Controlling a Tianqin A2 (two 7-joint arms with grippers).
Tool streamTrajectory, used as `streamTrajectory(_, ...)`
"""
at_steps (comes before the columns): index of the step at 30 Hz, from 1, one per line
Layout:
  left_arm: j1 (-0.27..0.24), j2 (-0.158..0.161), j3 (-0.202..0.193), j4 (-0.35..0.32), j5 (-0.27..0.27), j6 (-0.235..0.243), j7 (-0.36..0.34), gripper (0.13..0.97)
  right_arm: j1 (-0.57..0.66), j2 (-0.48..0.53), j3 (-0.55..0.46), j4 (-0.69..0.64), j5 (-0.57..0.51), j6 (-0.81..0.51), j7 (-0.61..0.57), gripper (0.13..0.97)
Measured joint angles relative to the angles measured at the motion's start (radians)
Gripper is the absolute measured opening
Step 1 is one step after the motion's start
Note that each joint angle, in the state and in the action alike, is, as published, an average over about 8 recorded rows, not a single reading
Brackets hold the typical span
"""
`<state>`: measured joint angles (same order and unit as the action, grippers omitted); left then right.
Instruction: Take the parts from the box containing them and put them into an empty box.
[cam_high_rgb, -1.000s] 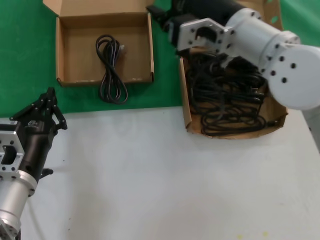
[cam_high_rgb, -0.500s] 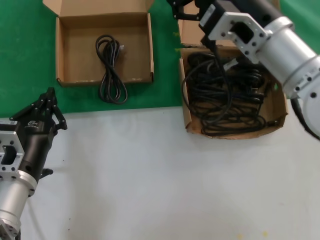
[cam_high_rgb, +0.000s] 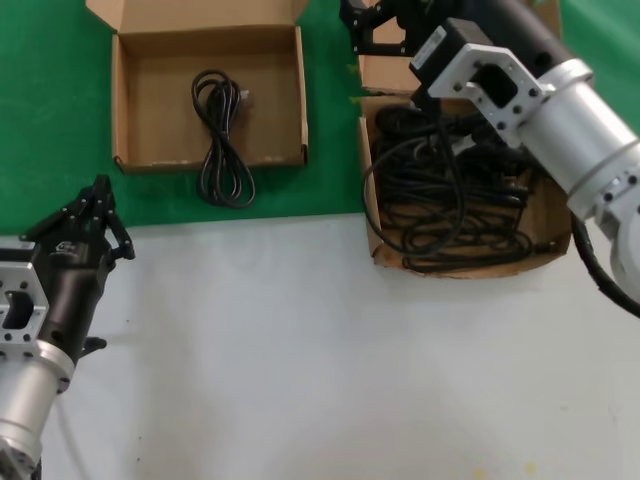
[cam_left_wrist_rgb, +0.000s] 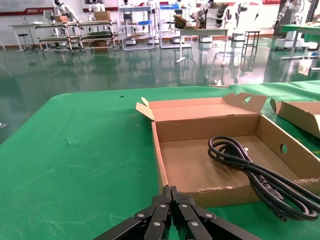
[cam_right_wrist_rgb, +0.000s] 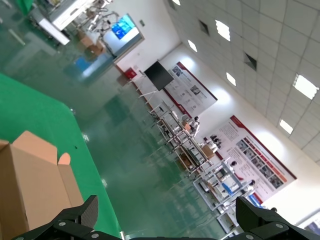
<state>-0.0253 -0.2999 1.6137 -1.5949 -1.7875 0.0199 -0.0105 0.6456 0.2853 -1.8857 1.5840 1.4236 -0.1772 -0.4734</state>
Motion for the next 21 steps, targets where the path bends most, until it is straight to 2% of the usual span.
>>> streamTrajectory(9, 0.002, 0.000, -0.001, 0.000, -0.001, -0.002, 0.001, 0.168, -0.054, 0.001, 0.024, 0.001, 0.031, 0.015, 0.039, 0.966)
streamTrajectory(18, 0.005, 0.000, -0.003, -0.001, -0.003, -0.004, 0.002, 0.255, -0.130, 0.003, 0.057, 0.003, 0.076, 0.036, 0.095, 0.966)
streamTrajectory(21, 0.006, 0.000, -0.003, -0.001, -0.003, -0.005, 0.003, 0.312, -0.155, 0.004, 0.069, 0.004, 0.091, 0.043, 0.114, 0.966)
